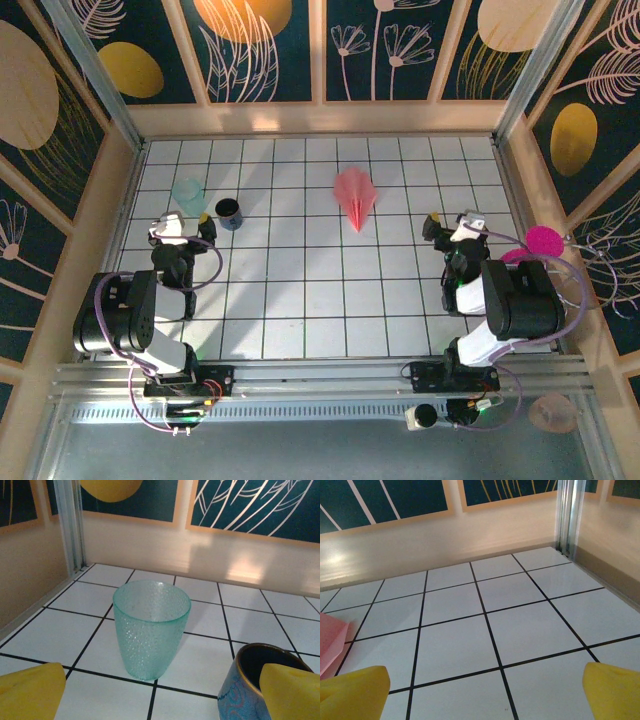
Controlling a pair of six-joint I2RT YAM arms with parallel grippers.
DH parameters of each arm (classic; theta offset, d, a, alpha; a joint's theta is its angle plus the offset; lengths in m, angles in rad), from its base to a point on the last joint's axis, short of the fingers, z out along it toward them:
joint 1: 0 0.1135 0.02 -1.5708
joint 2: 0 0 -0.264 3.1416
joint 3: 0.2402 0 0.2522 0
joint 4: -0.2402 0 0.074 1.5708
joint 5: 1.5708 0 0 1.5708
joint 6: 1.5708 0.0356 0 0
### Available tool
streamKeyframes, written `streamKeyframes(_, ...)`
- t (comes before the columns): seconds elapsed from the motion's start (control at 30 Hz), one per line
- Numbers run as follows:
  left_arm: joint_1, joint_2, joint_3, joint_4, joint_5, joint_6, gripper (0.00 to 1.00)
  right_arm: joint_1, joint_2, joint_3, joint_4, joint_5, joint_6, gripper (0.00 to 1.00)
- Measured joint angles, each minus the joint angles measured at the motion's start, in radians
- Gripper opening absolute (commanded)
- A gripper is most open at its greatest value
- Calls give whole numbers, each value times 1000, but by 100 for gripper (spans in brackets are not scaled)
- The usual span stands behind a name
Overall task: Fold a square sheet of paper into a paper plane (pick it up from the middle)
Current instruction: Reset both arms
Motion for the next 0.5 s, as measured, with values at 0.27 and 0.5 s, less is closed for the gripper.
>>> streamKeyframes(0.27,0,0,-4,12,79,31,99,0,0,0,0,-2,0,99)
streamKeyframes(0.5,-4,3,17,-16,97,42,99,0,0,0,0,-2,0,99)
